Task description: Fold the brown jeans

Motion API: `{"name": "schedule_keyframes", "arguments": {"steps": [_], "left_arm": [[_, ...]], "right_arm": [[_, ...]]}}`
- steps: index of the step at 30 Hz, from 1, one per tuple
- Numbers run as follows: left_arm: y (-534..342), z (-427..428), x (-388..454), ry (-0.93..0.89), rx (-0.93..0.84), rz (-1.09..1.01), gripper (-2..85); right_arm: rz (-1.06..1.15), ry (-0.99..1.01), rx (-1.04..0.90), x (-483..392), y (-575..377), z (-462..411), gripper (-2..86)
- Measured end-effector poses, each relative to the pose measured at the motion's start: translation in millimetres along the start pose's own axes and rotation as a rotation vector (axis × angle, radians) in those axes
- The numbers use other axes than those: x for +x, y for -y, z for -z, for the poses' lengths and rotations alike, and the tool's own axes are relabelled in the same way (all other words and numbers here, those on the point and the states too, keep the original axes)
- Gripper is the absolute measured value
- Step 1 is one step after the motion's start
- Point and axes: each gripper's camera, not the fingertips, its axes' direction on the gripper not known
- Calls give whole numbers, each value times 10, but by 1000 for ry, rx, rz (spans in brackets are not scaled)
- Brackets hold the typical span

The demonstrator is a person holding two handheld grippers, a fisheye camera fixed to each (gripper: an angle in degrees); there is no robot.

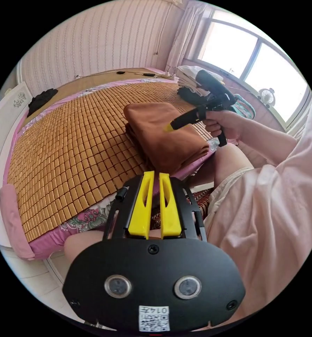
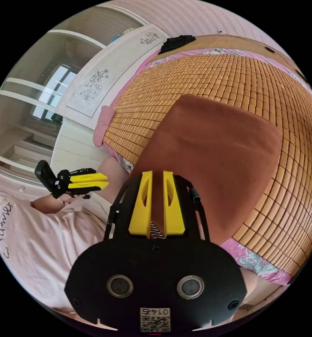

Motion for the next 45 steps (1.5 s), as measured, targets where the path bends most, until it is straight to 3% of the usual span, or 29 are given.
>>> {"name": "schedule_keyframes", "arguments": {"steps": [4,7,11,15,18,22,25,29,31,35,42,45], "left_arm": [[384,4,-114,-33,61,56,18],[811,-107,-94,-40,99,46,21],[1154,-632,-297,65,-53,31,25],[1225,-450,-413,38,-46,-45,35],[1295,-143,-602,2,-29,39,91],[1437,-6,-974,-155,-46,208,174],[1576,-69,-1201,-213,-68,262,204],[1803,-93,-1524,-376,-108,349,219],[1892,-90,-1605,-410,-116,365,220],[2047,-139,-1594,-392,-192,321,214],[2018,184,-1673,-353,-117,324,190],[2020,374,-1737,-372,-89,332,146]], "right_arm": [[54,-157,-115,-282,-377,-221,3],[28,-240,-93,-304,-480,-532,-6],[39,-272,-75,-311,-429,-902,-9],[151,-292,-147,-495,-363,-912,-9],[129,-226,-9,-503,-347,-563,-5],[-49,-348,151,-186,-347,-165,57],[-227,-281,248,224,-408,-80,145],[-457,2,374,774,-601,-222,171],[-498,48,365,895,-635,-376,168],[-466,57,344,852,-593,-708,157],[-460,70,403,743,-578,-1004,137],[-465,86,321,715,-446,-1089,102]]}}
